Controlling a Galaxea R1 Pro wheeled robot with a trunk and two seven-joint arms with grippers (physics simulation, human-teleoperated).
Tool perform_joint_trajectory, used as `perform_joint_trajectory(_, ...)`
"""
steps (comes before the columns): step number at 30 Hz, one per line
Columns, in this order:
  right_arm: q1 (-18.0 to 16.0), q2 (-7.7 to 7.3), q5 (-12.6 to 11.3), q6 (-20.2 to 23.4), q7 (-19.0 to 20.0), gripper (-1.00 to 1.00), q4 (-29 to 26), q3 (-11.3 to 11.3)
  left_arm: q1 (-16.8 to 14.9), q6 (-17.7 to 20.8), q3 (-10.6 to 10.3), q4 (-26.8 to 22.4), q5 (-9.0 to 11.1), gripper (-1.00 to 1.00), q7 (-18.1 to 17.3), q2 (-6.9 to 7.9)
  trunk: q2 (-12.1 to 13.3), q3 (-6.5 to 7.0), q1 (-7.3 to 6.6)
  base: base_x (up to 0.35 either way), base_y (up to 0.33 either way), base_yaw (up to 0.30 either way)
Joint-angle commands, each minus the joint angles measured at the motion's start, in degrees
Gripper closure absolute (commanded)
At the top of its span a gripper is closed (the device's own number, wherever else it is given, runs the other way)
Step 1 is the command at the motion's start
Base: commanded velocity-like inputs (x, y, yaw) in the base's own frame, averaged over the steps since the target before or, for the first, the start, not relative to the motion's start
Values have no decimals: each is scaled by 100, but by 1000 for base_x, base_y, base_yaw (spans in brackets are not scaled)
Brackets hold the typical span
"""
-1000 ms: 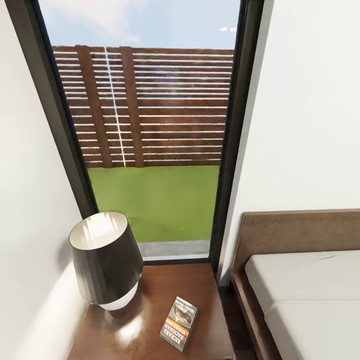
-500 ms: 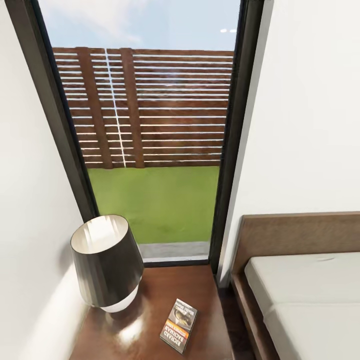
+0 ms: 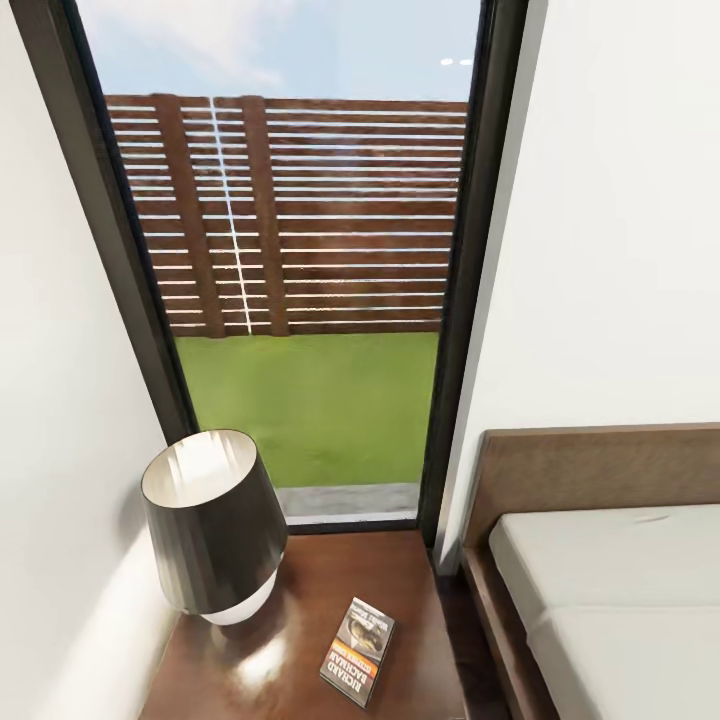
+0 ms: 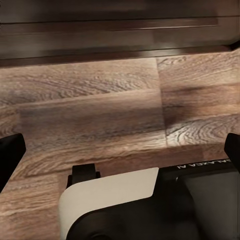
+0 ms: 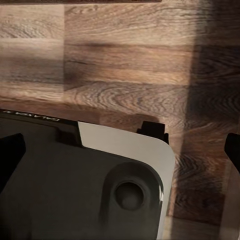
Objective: In the bedroom, move the book from the bed onto either nightstand, and place the two sandals side by side next to the bed.
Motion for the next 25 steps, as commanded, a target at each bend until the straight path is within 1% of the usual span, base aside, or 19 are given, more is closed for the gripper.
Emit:
perform_joint_trajectory(1, -10, 2, 7, -52, 10, -100, 24, 13, -3, -13, -43, 5, 63, -100, -21, 0, -4, -6, 0, 0, 0, 0)
perform_joint_trajectory(25, -10, 8, -2, -69, 10, -100, 24, 7, -5, -22, -22, -13, 50, -100, -12, -29, -4, -6, 0, 0, 0, 0)
